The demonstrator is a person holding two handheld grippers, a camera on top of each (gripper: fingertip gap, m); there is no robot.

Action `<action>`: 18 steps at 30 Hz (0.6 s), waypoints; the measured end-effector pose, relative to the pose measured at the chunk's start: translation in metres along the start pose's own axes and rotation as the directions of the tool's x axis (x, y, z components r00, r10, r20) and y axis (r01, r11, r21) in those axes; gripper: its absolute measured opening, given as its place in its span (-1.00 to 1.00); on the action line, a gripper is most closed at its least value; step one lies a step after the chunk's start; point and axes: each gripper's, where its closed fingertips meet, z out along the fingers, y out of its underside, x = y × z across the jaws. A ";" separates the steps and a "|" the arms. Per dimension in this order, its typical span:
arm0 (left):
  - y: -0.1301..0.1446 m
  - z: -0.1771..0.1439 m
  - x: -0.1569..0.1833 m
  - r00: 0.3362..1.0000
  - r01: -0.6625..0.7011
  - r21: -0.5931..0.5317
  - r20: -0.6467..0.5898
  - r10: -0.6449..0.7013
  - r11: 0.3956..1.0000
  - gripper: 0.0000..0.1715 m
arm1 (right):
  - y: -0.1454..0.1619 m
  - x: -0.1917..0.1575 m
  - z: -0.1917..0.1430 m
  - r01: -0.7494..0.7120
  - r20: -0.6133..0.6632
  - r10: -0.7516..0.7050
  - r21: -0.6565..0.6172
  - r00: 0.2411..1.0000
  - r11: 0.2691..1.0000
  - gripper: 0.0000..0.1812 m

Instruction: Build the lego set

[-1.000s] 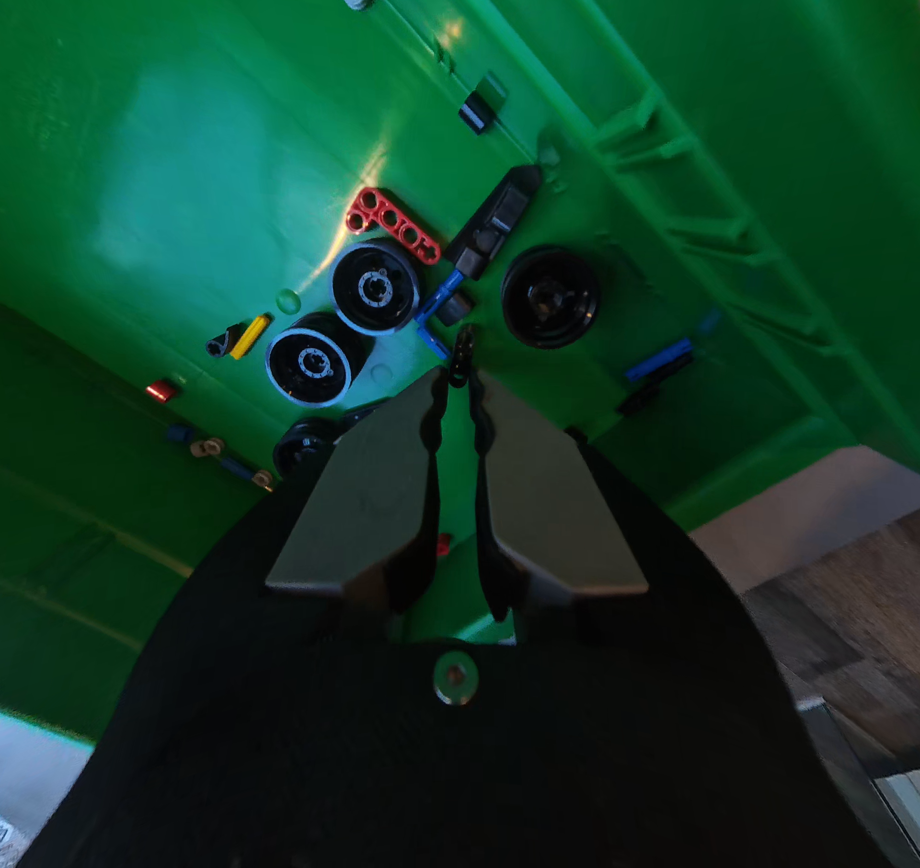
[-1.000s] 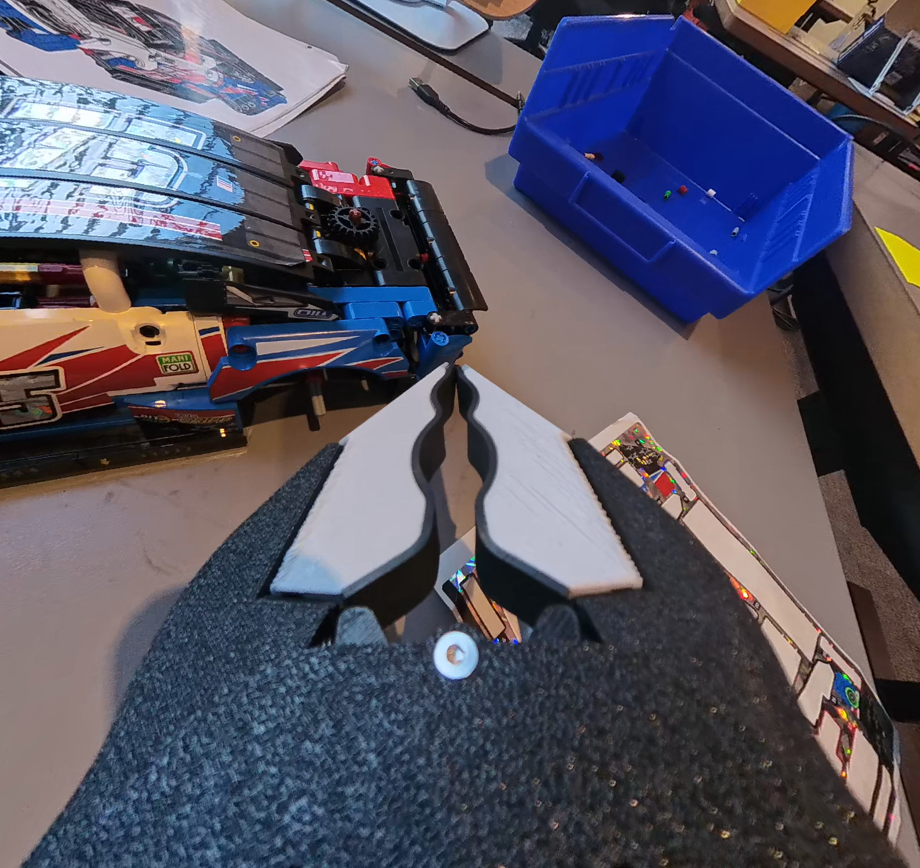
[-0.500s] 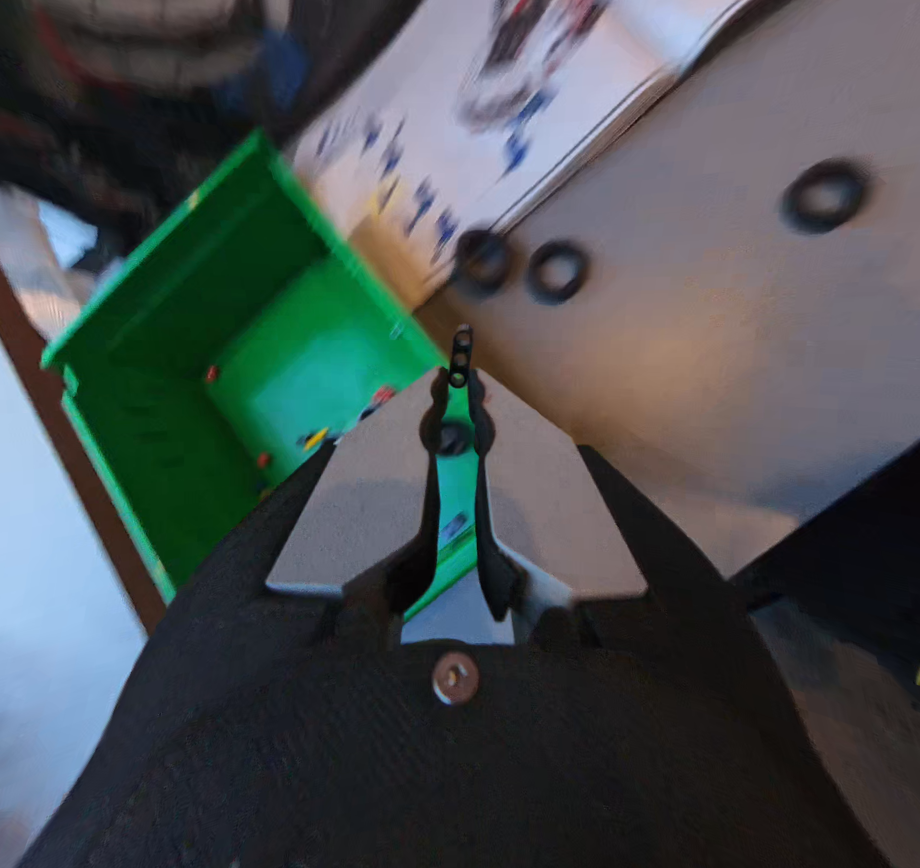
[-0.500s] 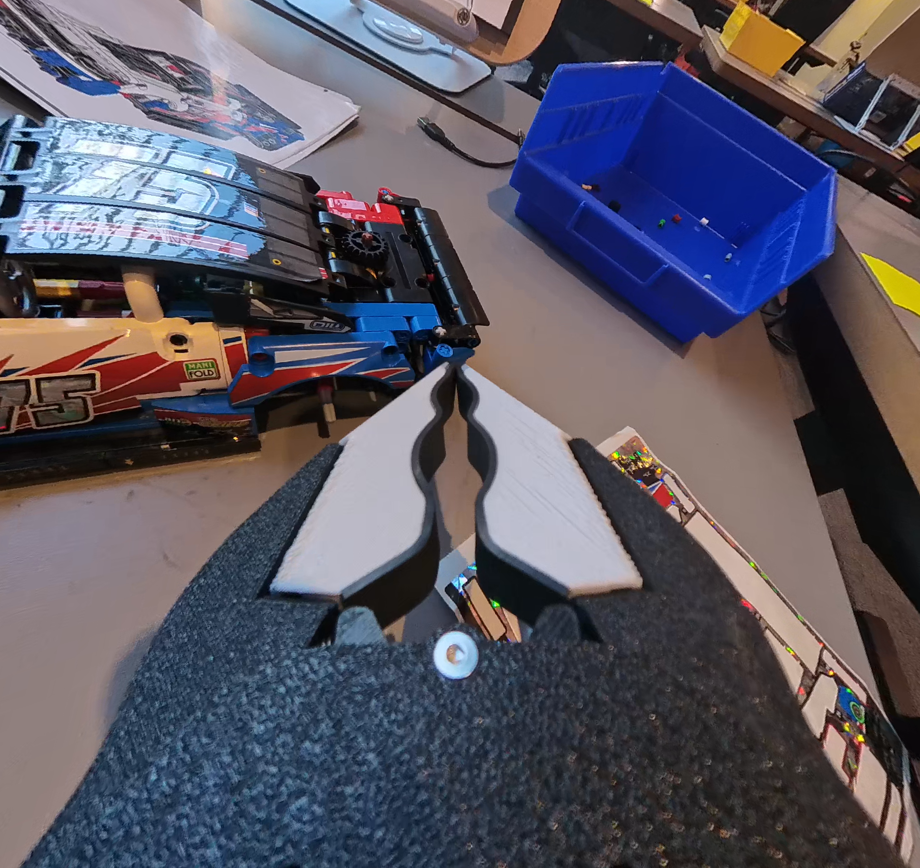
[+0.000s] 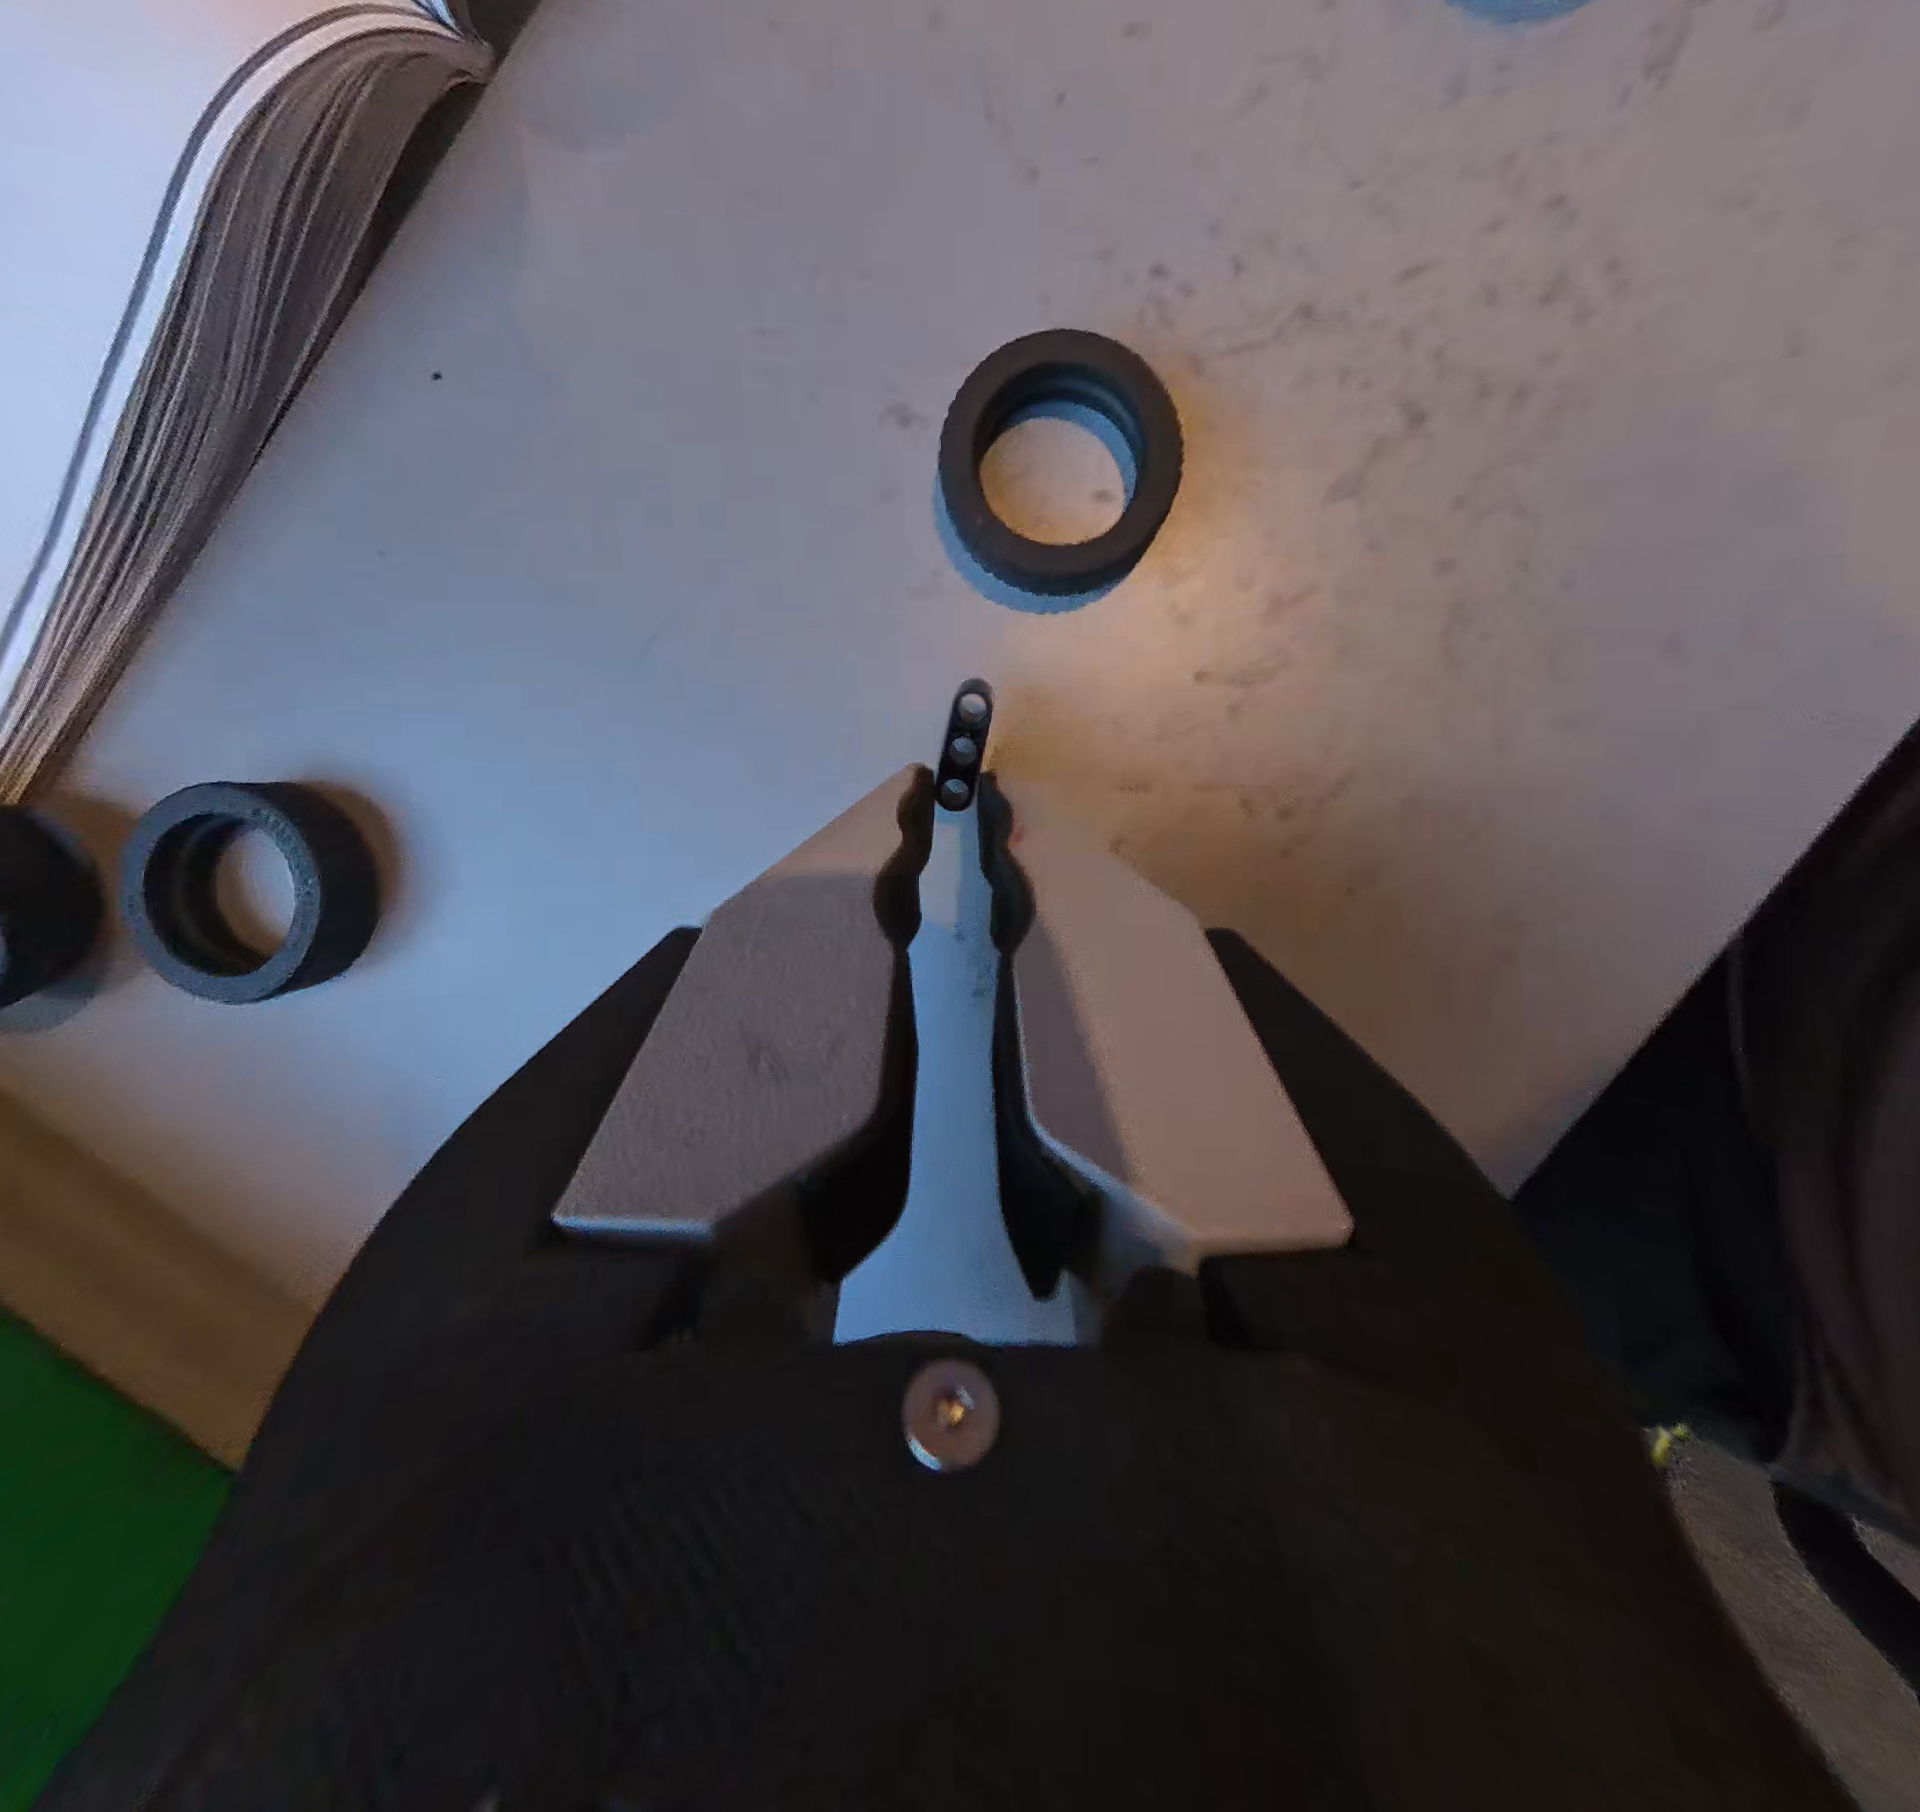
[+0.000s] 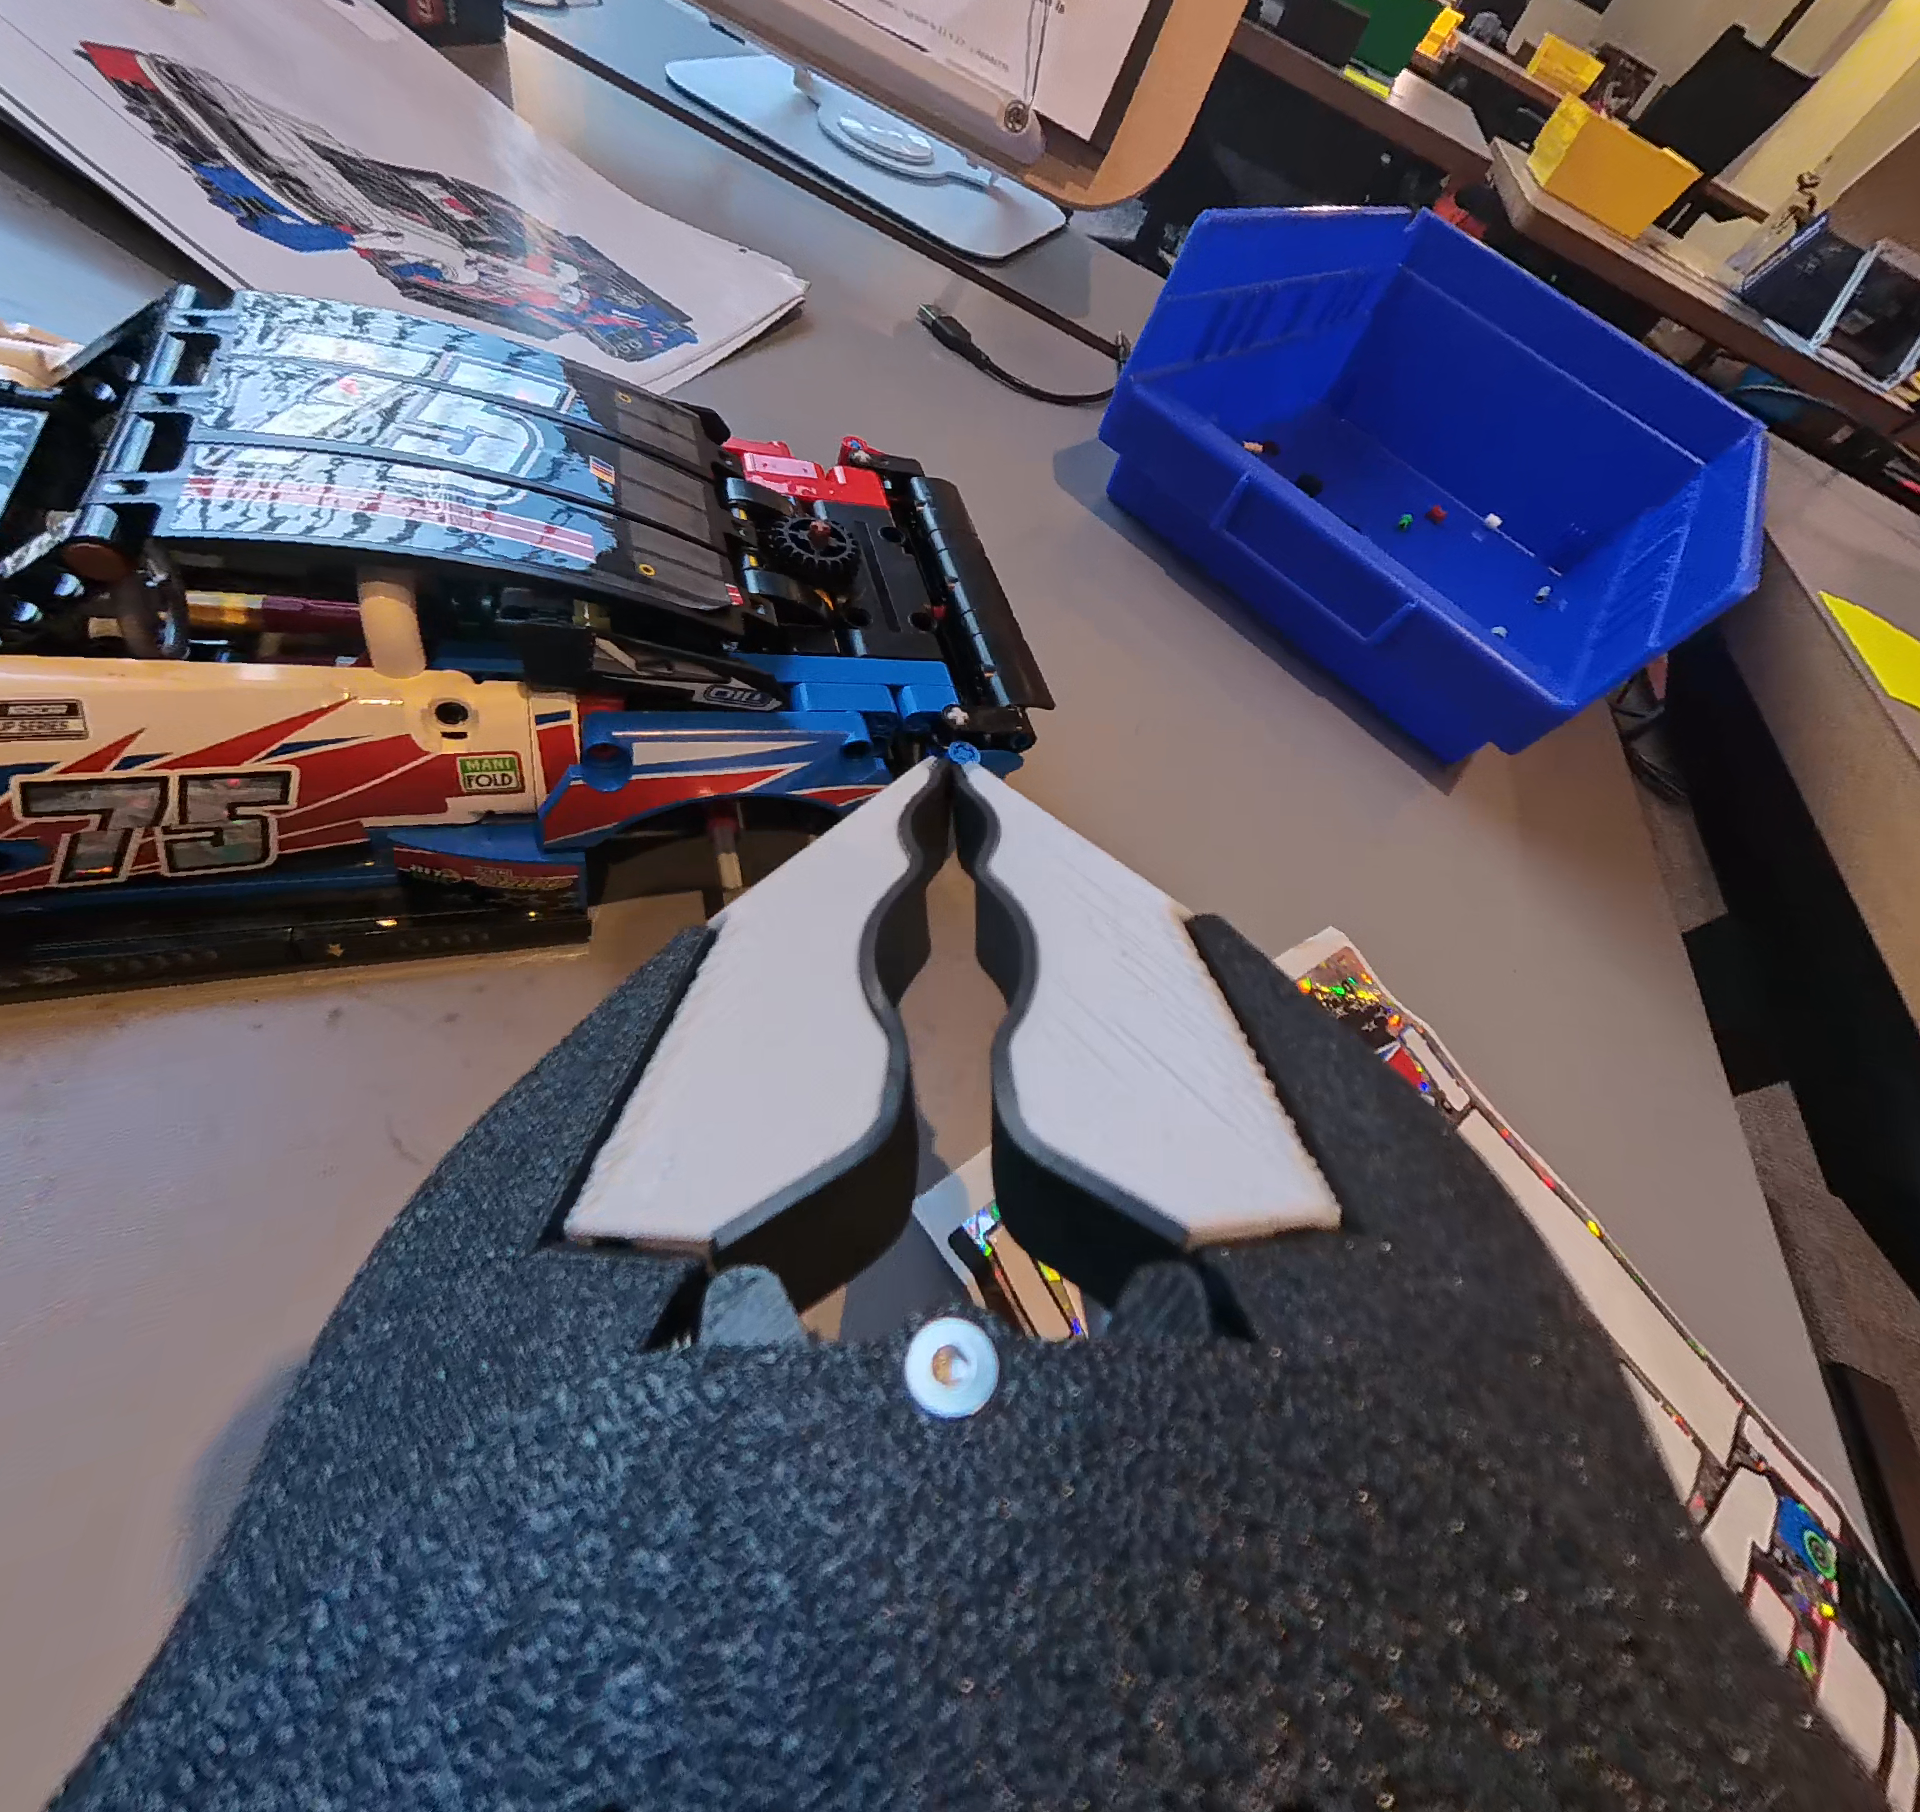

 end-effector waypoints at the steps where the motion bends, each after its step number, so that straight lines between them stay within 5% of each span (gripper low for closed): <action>1: 0.000 0.003 -0.001 1.000 0.005 -0.001 0.008 -0.005 1.000 -0.89 | 0.000 0.000 0.000 -0.001 0.001 0.001 0.002 1.000 1.000 -1.00; 9: -0.001 -0.004 -0.009 0.997 0.079 0.016 -0.005 -0.079 0.997 -0.68 | -0.002 0.002 -0.002 -0.019 0.004 0.019 0.019 1.000 1.000 -1.00; 18: -0.011 -0.018 -0.018 0.978 0.204 0.165 0.005 -0.208 0.965 -0.58 | -0.006 0.002 -0.005 -0.030 0.010 0.030 0.049 1.000 0.998 -1.00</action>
